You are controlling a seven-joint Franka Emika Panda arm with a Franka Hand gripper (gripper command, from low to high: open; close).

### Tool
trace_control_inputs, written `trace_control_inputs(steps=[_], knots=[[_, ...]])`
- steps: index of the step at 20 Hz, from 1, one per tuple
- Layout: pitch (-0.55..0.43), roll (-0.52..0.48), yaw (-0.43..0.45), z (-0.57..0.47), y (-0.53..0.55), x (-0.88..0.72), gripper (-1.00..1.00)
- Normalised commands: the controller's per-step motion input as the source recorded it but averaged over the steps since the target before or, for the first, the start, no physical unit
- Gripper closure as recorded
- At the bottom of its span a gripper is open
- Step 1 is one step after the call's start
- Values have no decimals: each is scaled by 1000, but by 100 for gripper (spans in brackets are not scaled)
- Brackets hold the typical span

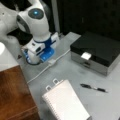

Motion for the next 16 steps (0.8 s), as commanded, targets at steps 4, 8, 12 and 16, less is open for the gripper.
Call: trace_control_inputs(steps=[4,8,12,16], knots=[[-247,173,-53,-265,83,-301,100],[-262,150,-76,-266,119,-366,100],[-314,139,-83,-325,133,-410,100],[-337,102,-70,-314,121,-483,100]])
